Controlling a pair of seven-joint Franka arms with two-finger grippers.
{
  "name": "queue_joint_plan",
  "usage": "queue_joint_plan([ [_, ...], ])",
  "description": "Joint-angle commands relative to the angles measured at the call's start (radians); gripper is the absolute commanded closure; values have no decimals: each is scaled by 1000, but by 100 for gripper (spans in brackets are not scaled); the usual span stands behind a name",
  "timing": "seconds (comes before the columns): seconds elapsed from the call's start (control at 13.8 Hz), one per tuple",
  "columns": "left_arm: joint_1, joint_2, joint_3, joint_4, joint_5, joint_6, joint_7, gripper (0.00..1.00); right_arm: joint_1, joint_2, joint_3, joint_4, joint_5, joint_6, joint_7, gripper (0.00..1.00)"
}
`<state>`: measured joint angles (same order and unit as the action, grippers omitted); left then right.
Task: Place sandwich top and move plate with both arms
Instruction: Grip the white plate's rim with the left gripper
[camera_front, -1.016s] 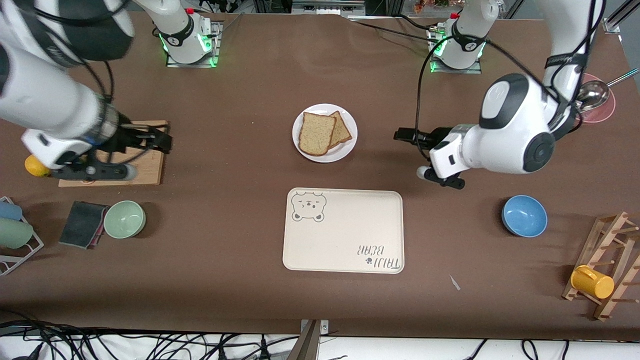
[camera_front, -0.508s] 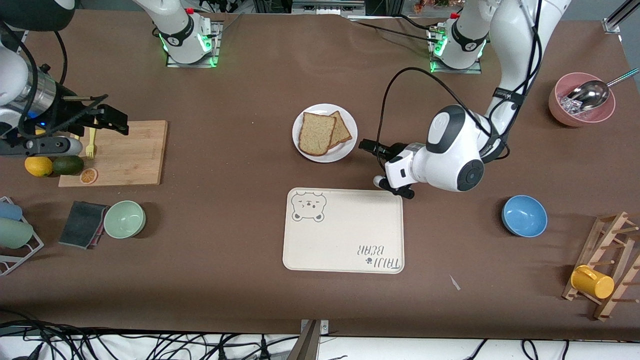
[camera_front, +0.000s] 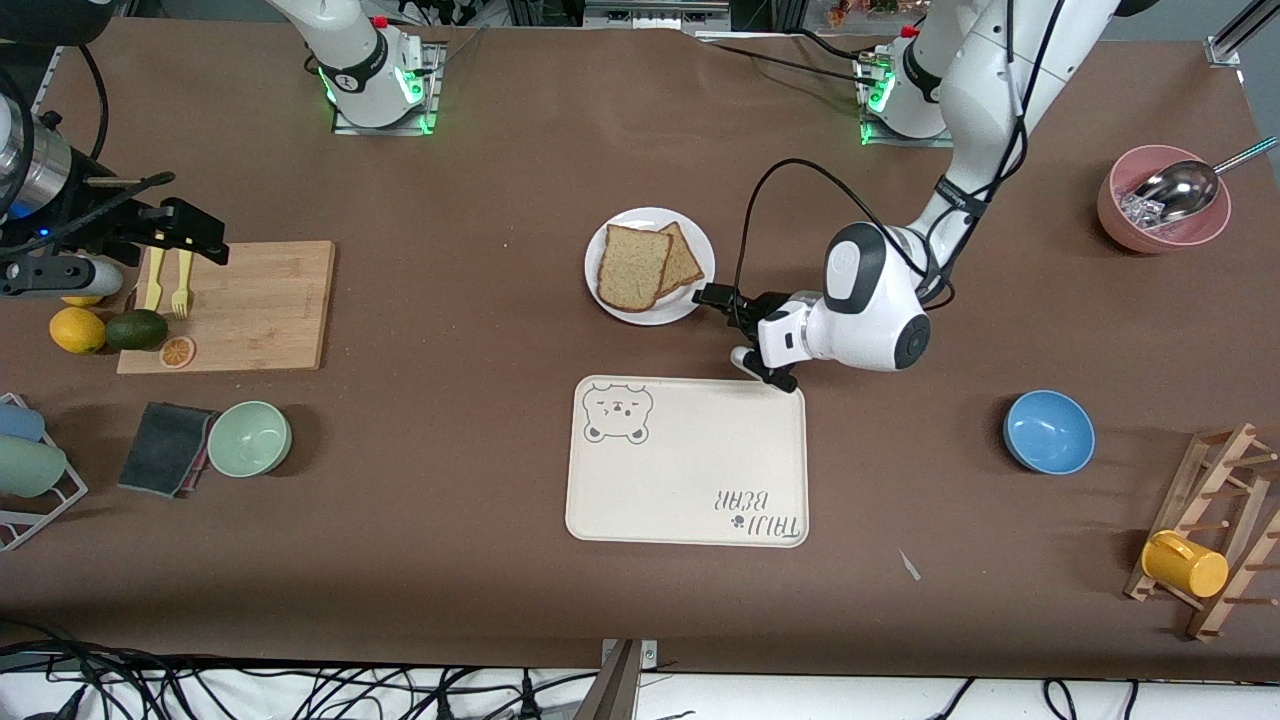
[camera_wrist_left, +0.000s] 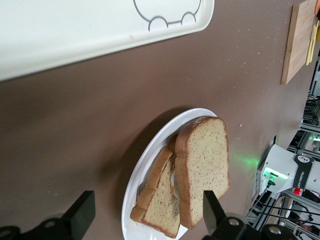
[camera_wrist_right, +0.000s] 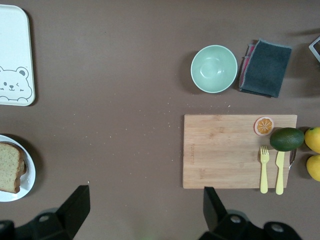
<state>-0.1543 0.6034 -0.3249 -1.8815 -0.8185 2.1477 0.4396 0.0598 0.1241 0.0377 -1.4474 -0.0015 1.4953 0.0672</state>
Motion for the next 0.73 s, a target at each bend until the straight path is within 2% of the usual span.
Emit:
queue_joint_plan([
  [0.0,-14,-5,1,-21,-62,15,53,20,-6,-23,2,-24,17,17,-13,0],
  [0.07,-14,10,1,-24,-65,17,82,24,-8,-21,2,-24,17,19,-13,0],
  [0.22,-13,18,1,-45,-67,52,126,25,-8,-11,2,-24,18,20,-9,0],
  [0.44,-24,19,3,-45,-65,60,201,43,-8,-7,1,-19,17,30,3,0],
  [0.65,-28,35,3,-50,-65,83,226,43,-9,-7,-4,2,5,26,-15,0],
])
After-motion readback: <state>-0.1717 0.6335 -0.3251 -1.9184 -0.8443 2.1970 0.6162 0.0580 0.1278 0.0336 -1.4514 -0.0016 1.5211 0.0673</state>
